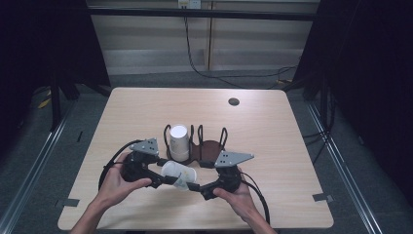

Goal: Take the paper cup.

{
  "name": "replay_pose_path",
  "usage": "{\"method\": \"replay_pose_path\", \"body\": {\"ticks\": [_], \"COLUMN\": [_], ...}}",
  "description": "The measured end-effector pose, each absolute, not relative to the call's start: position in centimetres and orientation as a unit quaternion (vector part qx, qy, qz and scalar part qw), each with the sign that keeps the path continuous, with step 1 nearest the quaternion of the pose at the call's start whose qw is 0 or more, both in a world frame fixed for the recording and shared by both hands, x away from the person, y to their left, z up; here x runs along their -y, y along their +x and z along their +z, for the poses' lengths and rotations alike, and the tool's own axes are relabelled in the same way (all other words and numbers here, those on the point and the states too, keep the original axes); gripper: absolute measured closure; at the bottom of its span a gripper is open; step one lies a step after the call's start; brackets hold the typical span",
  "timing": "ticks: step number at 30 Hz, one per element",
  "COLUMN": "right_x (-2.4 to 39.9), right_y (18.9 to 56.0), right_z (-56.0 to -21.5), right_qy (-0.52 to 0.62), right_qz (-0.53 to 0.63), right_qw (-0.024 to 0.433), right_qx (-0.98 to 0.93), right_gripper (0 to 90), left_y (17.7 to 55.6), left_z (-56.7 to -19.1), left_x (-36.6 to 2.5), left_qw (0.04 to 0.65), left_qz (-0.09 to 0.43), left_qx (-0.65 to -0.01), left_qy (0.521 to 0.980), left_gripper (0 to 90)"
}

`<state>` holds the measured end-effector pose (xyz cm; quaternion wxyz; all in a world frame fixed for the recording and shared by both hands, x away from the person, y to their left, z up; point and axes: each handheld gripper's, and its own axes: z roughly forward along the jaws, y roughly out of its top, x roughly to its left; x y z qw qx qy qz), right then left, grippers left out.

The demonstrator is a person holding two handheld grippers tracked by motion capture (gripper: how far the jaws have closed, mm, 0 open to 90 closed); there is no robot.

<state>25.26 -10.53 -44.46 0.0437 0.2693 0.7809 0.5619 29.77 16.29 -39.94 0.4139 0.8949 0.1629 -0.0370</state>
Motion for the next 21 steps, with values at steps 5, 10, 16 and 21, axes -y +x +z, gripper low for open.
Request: {"method": "replay_pose_path", "body": {"ticks": [5, 10, 16, 21], "right_x": [10.3, 9.8, 9.9, 9.6], "right_y": [25.1, 25.1, 25.1, 25.0], "right_z": [-44.9, -45.5, -45.4, -45.4], "right_qy": [0.264, 0.259, 0.251, 0.236], "right_qz": [0.557, 0.549, 0.554, 0.553], "right_qw": [0.041, 0.044, 0.050, 0.046], "right_qx": [-0.786, -0.794, -0.792, -0.797], "right_gripper": [13.7, 14.8, 15.4, 15.3], "left_y": [29.6, 29.5, 29.1, 29.0], "left_z": [-39.8, -39.5, -39.2, -39.1], "left_x": [-15.9, -15.8, -15.6, -15.3], "left_qw": [0.414, 0.417, 0.419, 0.419], "left_qz": [-0.033, -0.037, -0.049, -0.057], "left_qx": [-0.162, -0.158, -0.146, -0.142], "left_qy": [0.895, 0.894, 0.895, 0.895], "left_gripper": [37.1, 37.1, 37.7, 37.8]}}
